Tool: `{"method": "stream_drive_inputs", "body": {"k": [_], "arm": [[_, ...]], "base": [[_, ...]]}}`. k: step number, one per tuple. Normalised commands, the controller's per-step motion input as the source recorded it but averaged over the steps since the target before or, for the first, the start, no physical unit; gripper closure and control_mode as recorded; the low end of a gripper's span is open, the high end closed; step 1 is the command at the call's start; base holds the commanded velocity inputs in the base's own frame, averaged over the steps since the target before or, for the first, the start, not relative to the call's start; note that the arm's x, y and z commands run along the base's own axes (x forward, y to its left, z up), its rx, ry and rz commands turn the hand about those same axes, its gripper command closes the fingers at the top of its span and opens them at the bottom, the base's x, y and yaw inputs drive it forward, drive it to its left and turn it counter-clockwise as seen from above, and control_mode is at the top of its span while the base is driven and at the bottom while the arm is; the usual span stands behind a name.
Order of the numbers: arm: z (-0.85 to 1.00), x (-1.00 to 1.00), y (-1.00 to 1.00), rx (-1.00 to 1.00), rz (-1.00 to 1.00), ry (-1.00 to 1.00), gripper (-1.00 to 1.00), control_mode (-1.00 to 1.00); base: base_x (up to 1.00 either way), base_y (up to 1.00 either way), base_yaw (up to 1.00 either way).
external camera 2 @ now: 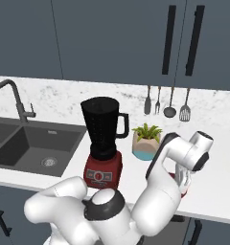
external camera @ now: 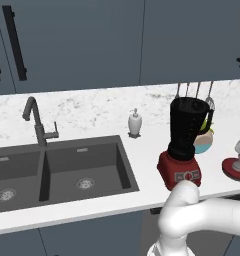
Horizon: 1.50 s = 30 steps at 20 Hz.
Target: Close the lid blender by securely placing the lid on top.
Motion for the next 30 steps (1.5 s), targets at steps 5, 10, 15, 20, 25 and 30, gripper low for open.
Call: {"method": "stream_drive_inputs", "body": {"k": [5,10,15,20,25,30], "arm": [[-0.02,-0.06,0.24,0.00,0.04,-0.01,-1.00,-1.00],[-0.02,0.05,0.16,0.00,0.00,-0.09,-1.00,-1.00],[0.00,0.00,0.02,0.00,0.00,-0.09,-1.00,-1.00],[-0.07,0.00,0.06,-0.02,0.04,-0.01,-1.00,-1.00],[-0.03,0.00,0.14,0.00,0.04,0.00,-1.00,-1.00],[-0.22,0.03,0.02,-0.01,0.05,0.00,-1.00,-1.00]], "base": [[0.00,0.00,0.00],[0.00,0.00,0.00],[0.00,0.00,0.00],[0.00,0.00,0.00],[0.00,0.00,0.00],[0.00,0.00,0.00]]}}
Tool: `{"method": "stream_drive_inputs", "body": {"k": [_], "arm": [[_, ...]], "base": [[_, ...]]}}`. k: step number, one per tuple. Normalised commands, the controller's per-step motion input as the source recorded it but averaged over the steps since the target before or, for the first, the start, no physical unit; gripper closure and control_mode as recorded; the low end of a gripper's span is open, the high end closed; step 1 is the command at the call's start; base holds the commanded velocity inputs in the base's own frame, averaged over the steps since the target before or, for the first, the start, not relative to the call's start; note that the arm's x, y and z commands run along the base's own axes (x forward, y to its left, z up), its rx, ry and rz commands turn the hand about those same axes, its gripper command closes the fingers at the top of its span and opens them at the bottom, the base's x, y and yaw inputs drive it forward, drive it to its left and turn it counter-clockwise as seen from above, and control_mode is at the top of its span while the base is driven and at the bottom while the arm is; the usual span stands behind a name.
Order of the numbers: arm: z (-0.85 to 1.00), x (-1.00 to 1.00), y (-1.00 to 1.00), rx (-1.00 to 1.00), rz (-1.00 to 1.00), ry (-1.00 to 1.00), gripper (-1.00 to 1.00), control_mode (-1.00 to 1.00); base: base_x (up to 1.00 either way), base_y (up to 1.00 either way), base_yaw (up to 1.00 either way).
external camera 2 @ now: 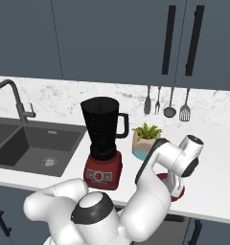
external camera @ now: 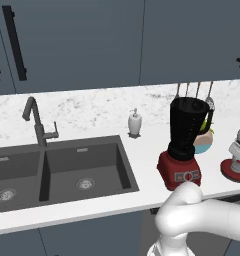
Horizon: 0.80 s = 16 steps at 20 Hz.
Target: Close the lid blender by securely placing the lid on top.
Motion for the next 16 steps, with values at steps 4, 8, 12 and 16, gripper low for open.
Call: {"method": "stream_drive_inputs", "body": {"k": [4,8,12,16], "arm": [[-0.26,0.01,0.00,0.00,0.03,0.00,-1.00,-1.00],[-0.33,0.08,0.04,0.00,0.00,-0.01,1.00,-1.00],[-0.03,0.00,0.01,0.00,0.00,-0.02,1.00,-1.00],[-0.01,0.02,0.07,0.00,-0.01,0.00,1.00,-1.00]], "base": [[0.00,0.00,0.00],[0.00,0.00,0.00],[0.00,0.00,0.00],[0.00,0.00,0.00]]}}
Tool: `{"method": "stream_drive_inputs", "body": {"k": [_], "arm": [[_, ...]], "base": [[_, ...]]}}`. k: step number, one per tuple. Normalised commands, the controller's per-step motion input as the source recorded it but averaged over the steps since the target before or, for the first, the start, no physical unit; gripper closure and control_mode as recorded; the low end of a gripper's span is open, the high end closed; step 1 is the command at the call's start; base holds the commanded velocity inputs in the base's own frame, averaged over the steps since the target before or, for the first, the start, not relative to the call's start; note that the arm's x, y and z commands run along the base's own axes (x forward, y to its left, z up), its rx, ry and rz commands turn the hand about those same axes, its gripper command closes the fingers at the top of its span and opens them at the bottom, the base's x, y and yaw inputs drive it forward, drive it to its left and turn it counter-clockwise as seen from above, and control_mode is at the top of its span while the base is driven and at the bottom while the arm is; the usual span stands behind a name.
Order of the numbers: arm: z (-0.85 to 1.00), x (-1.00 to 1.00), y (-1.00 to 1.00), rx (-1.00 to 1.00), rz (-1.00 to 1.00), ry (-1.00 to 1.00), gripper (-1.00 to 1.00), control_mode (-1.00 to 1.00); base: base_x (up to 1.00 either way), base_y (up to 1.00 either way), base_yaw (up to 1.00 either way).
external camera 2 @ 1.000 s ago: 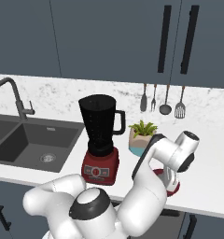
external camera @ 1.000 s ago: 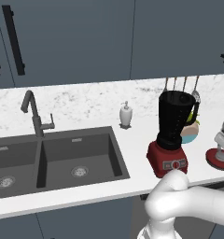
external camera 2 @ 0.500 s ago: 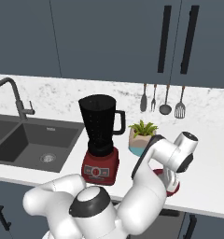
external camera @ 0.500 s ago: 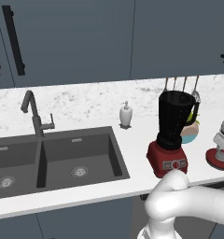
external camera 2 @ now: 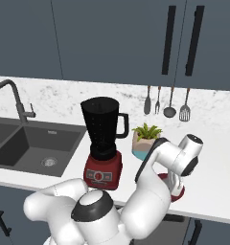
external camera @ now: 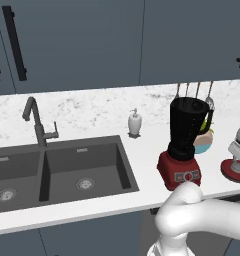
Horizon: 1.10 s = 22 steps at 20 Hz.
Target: Close the lid blender by securely placing the lid on top.
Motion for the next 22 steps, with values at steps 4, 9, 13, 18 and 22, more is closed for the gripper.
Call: {"method": "stream_drive_inputs", "body": {"k": [4,9,13,18,22], "arm": [[0.13,-0.02,0.01,0.00,0.00,-0.05,1.00,-1.00],[0.84,-0.52,0.00,0.09,0.00,-0.32,1.00,-1.00],[1.00,-0.56,0.00,0.13,0.00,-0.48,1.00,-1.00],[1.00,-0.38,0.00,0.10,-0.04,-0.51,1.00,-1.00],[1.00,-0.09,0.05,0.05,-0.05,-0.43,1.00,-1.00]], "base": [[0.00,0.00,0.00],[0.00,0.00,0.00],[0.00,0.00,0.00],[0.00,0.00,0.00],[0.00,0.00,0.00]]}}
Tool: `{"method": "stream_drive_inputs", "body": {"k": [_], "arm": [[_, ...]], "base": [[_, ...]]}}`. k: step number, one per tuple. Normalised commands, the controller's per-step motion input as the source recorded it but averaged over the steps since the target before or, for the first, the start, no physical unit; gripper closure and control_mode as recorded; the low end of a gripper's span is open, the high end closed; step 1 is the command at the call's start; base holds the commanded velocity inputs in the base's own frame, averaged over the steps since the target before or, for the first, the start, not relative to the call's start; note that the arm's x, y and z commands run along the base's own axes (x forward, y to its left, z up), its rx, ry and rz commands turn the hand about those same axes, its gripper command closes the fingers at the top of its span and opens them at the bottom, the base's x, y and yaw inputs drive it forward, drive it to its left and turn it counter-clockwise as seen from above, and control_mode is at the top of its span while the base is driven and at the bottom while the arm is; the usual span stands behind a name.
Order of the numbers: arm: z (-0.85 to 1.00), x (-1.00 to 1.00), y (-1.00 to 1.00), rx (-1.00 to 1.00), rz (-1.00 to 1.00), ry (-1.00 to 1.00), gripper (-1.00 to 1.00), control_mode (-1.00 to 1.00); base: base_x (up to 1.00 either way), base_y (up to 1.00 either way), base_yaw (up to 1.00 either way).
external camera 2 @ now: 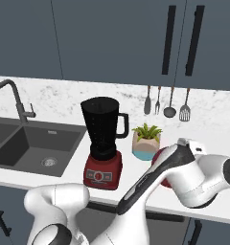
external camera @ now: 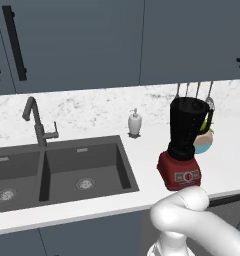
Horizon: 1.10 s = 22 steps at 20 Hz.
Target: Close the lid blender by securely placing the lid on top.
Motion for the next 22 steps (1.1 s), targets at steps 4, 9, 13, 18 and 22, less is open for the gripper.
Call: {"method": "stream_drive_inputs", "body": {"k": [4,9,13,18,22], "arm": [[1.00,0.01,0.22,0.03,0.00,-0.30,1.00,-1.00],[1.00,0.38,0.46,0.00,0.00,-0.08,1.00,-1.00],[1.00,0.38,0.52,0.00,0.00,0.00,1.00,-1.00],[1.00,0.13,0.59,0.00,0.00,0.07,1.00,-1.00],[0.96,0.17,0.59,0.00,0.00,0.16,1.00,-1.00]], "base": [[0.00,0.00,0.00],[0.00,0.00,0.00],[0.00,0.00,0.00],[0.00,0.00,0.00],[0.00,0.00,0.00]]}}
